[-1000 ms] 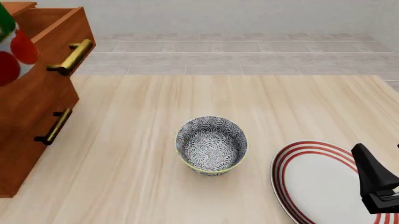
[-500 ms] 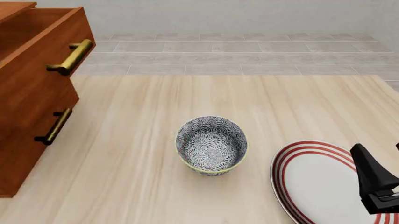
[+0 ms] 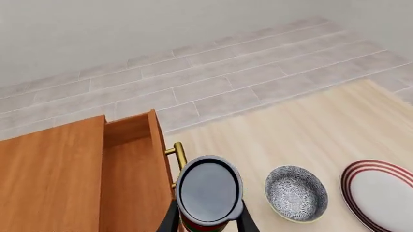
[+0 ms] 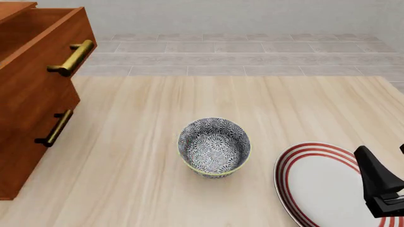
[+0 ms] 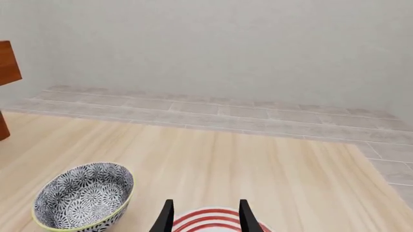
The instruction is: Put the ketchup in the top drawer of the cabinet.
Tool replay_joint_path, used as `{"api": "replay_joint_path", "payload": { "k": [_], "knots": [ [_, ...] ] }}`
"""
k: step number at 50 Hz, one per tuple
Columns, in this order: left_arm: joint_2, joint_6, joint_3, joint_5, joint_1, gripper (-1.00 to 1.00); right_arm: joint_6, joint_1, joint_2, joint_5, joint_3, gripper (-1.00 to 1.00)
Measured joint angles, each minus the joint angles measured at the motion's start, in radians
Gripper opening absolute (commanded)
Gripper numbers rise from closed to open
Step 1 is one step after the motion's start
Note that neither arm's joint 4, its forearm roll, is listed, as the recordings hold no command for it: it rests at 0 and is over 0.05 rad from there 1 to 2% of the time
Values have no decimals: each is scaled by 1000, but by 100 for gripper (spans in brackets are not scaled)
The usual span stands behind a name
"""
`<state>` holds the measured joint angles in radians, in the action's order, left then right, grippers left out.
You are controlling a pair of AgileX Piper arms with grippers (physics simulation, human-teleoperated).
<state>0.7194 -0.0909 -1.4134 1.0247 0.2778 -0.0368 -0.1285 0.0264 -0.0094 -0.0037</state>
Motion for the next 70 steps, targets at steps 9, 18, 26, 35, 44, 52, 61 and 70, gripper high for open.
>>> {"api": "replay_joint_path", "payload": {
  "k": [9,18,26,35,44,52,61,70],
  "knots": [
    [36,-1,14,-30,-65,-100,2,0,-3,1,0,100],
    [67,-5,50,-68,-123,-100,3,1,-5,2,0,100],
    [98,3,73,-97,-168,-100,1,3,-4,2,0,100],
    [121,13,99,-127,-214,-100,-2,2,-1,0,0,100],
    [142,14,118,-164,-255,-100,-6,-1,3,-1,0,100],
    [165,13,119,-189,-294,-100,-12,-7,5,-2,0,100],
    [189,14,135,-221,-333,-100,-15,-11,8,-4,0,100],
    [210,8,141,-241,-363,-100,-16,-14,11,-6,0,100]
  ]
}}
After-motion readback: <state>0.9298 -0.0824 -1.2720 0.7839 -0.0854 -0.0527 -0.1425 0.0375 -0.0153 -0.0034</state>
